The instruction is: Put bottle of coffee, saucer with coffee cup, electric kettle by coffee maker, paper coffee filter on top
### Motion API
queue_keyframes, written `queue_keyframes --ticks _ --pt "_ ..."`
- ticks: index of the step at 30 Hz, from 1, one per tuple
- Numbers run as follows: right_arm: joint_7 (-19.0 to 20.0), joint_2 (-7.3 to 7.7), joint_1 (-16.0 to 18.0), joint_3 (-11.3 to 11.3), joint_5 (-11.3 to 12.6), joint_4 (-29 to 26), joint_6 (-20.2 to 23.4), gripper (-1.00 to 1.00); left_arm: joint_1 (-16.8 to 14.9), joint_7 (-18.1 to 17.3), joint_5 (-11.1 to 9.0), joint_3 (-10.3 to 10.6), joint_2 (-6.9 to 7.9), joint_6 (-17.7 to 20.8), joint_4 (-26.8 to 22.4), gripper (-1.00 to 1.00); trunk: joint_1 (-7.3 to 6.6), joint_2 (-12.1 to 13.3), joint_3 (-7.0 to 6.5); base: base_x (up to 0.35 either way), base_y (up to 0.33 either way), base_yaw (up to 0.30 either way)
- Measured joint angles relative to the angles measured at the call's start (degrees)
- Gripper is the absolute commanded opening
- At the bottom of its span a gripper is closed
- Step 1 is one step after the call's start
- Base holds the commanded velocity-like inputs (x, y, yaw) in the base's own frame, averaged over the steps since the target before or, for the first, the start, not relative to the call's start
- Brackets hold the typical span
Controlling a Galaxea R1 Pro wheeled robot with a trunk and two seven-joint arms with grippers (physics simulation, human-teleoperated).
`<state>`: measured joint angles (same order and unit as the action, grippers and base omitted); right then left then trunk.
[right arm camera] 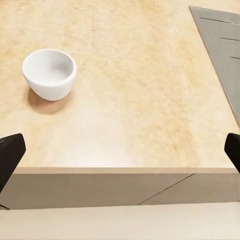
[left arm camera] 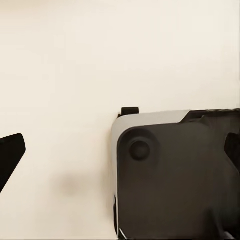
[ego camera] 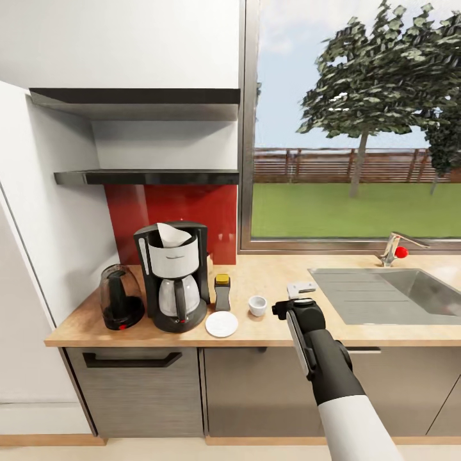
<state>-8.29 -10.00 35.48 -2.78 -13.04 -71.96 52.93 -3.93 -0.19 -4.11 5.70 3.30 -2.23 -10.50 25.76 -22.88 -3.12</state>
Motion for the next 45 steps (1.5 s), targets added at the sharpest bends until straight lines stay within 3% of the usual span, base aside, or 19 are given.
queue_keyframes --ticks 4,9,23,28,38,45 --pt "0.0 0.0 0.0 0.0 -0.1 0.0 0.0 1.0 0.0 -7.9 0.1 0.0 0.62 0.2 0.0 1.0 0.0 0.0 0.0 0.0 0.0 0.0" --pt "0.0 0.0 0.0 0.0 -0.1 0.2 0.0 1.0 0.0 -11.6 0.1 0.0 1.61 0.2 0.0 1.0 0.0 0.0 0.0 0.0 0.0 0.0" --pt "0.0 0.0 0.0 0.0 -0.1 0.5 0.0 1.0 0.1 -12.2 0.1 0.0 1.85 0.0 0.0 1.0 0.0 0.0 0.0 0.0 0.0 0.0" --pt "-0.3 0.0 1.6 -1.7 -1.8 -1.1 1.6 1.0 0.8 -12.6 0.2 0.1 2.17 -0.3 -0.5 1.0 0.0 0.0 0.0 0.0 0.0 0.0" --pt "-0.3 0.0 4.8 -2.0 -1.6 -4.3 1.0 1.0 1.0 -12.5 0.2 -0.1 2.04 0.4 -0.4 1.0 -0.02 0.0 0.0 0.062 0.0 0.0" --pt "-0.4 0.0 4.9 -2.0 -0.8 -5.9 1.0 1.0 1.1 -12.5 0.3 -0.1 2.08 0.0 -0.4 1.0 -0.01 0.0 0.0 0.167 0.0 0.0"
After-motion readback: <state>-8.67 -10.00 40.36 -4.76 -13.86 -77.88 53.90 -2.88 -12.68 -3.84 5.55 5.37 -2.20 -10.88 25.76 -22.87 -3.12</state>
